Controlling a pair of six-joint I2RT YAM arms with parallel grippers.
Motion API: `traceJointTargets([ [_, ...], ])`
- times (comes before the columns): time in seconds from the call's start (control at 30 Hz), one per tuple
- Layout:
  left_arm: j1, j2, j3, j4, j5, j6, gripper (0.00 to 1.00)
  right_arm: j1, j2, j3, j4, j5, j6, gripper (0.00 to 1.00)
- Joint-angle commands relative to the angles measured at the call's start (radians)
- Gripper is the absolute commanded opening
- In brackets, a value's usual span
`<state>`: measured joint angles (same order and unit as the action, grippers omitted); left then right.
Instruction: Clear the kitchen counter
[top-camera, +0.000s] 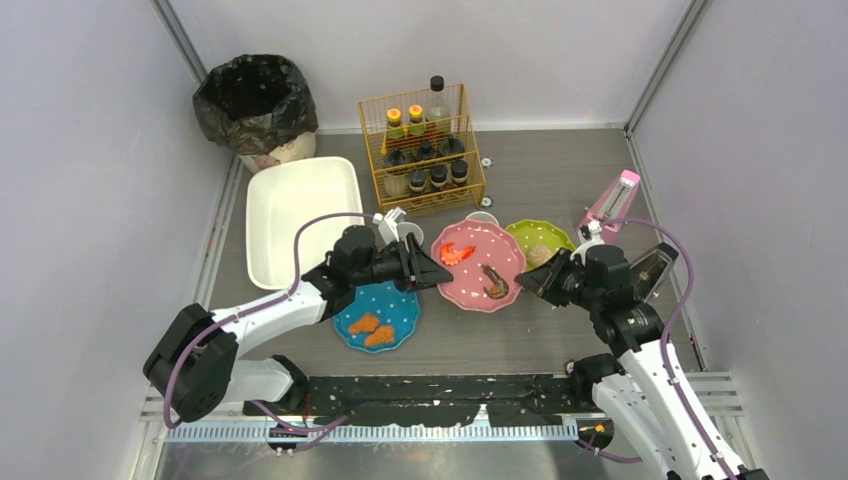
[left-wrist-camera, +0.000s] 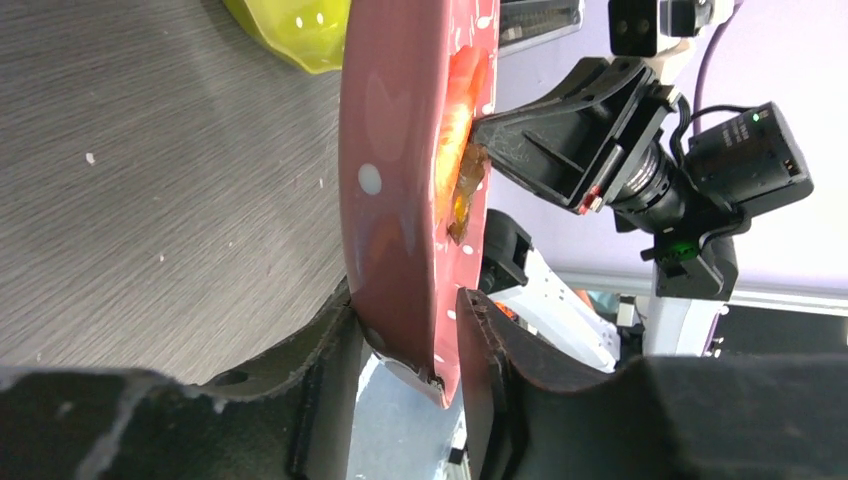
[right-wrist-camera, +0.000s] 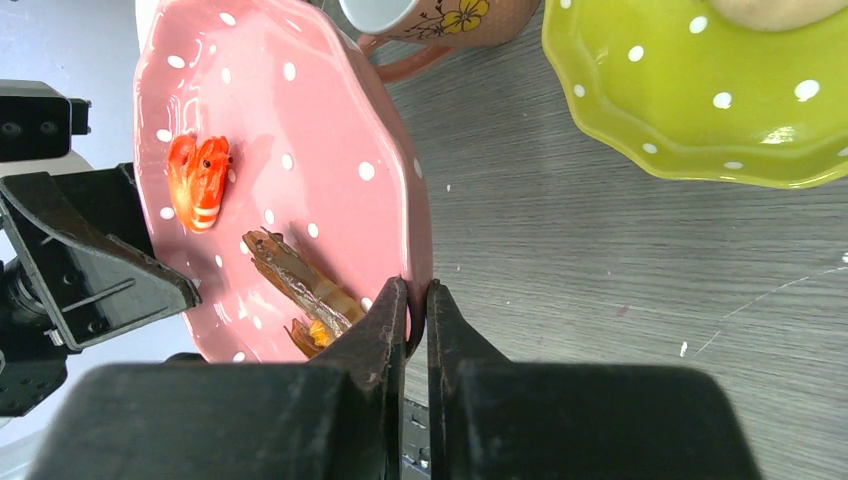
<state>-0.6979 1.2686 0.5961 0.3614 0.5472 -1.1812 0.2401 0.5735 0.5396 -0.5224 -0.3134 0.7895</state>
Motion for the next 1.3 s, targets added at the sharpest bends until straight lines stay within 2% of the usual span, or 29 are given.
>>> traceJointTargets([
  [0.0,-0.017,-0.018,0.006,0.108,-0.058,-0.035,0.38,-0.002,-0.039,0.103,0.116,0.000,0.071,0.05],
  [0.33,-0.047,0.027,0.030,0.144,-0.155,-0.087,0.34,-0.002,-0.024,0.133,0.111,0.014,0.085,0.05],
  [0.47,-0.060,0.049,0.062,0.150,-0.179,-0.091,0.22,-0.002,-0.008,0.148,0.113,0.017,0.081,0.05],
  [0.57,-0.060,0.048,0.061,0.201,-0.205,-0.107,0.02,-0.002,0.010,0.164,0.121,0.009,0.072,0.05],
  [0.63,-0.053,0.032,0.064,0.219,-0.228,-0.109,0.00,-0.002,0.021,0.185,0.116,0.015,0.052,0.08],
  [0.77,-0.006,0.004,0.104,0.190,-0.226,-0.123,0.00,-0.002,0.041,0.254,0.081,0.046,-0.021,0.33],
  [0.8,0.010,-0.003,0.116,0.184,-0.226,-0.133,0.00,-0.002,0.049,0.279,0.068,0.055,-0.050,0.47],
  [0.83,0.029,-0.011,0.122,0.171,-0.223,-0.143,0.00,-0.003,0.053,0.290,0.061,0.059,-0.063,0.55],
  [0.87,0.052,-0.020,0.136,0.160,-0.217,-0.151,0.00,-0.003,0.057,0.310,0.048,0.068,-0.090,0.69],
  [0.93,0.097,-0.042,0.154,0.139,-0.209,-0.166,0.00,-0.002,0.054,0.329,0.033,0.085,-0.123,0.84],
  [1.0,0.147,-0.068,0.183,0.102,-0.202,-0.176,0.00,-0.002,0.043,0.335,0.027,0.104,-0.147,0.93],
  [1.07,0.199,-0.095,0.222,0.044,-0.196,-0.178,0.00,-0.002,0.027,0.337,0.024,0.127,-0.167,0.98],
  [1.27,0.407,-0.133,0.360,-0.062,-0.154,-0.210,0.00,-0.003,0.001,0.350,-0.005,0.196,-0.233,1.00],
])
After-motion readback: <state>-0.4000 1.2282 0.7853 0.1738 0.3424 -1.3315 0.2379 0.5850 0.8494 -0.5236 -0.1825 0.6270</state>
